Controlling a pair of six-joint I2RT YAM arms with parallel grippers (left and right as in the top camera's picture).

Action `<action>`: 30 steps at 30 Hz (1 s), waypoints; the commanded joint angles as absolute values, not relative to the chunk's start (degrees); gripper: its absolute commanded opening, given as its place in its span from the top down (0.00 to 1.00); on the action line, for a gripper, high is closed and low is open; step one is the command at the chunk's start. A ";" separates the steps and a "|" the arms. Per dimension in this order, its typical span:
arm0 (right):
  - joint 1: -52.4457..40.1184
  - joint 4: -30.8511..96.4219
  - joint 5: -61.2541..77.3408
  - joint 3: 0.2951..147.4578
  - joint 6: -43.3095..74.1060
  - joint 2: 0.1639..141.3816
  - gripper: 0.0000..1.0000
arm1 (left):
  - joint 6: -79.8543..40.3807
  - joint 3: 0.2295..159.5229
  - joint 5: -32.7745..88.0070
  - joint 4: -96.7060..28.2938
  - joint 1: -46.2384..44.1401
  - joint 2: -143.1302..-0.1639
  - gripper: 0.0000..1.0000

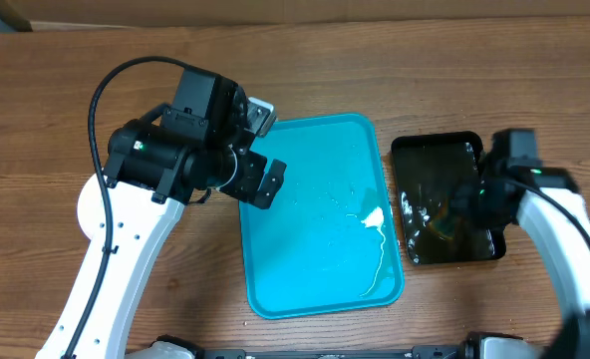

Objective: Clean dirty plates on tray and stack at the side

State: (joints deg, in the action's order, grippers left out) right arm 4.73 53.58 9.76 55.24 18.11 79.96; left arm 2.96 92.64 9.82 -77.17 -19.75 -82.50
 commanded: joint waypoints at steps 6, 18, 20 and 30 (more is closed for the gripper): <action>4.45 61.04 31.27 66.17 9.10 57.91 0.37 | -6.98 93.60 -1.32 -81.25 -19.09 -65.41 0.00; 4.45 64.93 36.32 66.13 9.15 42.76 0.00 | -15.66 93.60 -5.98 -84.68 -19.11 -45.60 0.00; 4.45 64.95 36.03 65.98 9.10 42.83 0.00 | -15.66 93.58 -5.98 -85.73 -19.09 -45.60 0.00; 3.92 64.84 35.64 65.95 9.13 42.72 0.00 | -15.66 93.58 -5.98 -86.76 -19.11 -45.67 0.00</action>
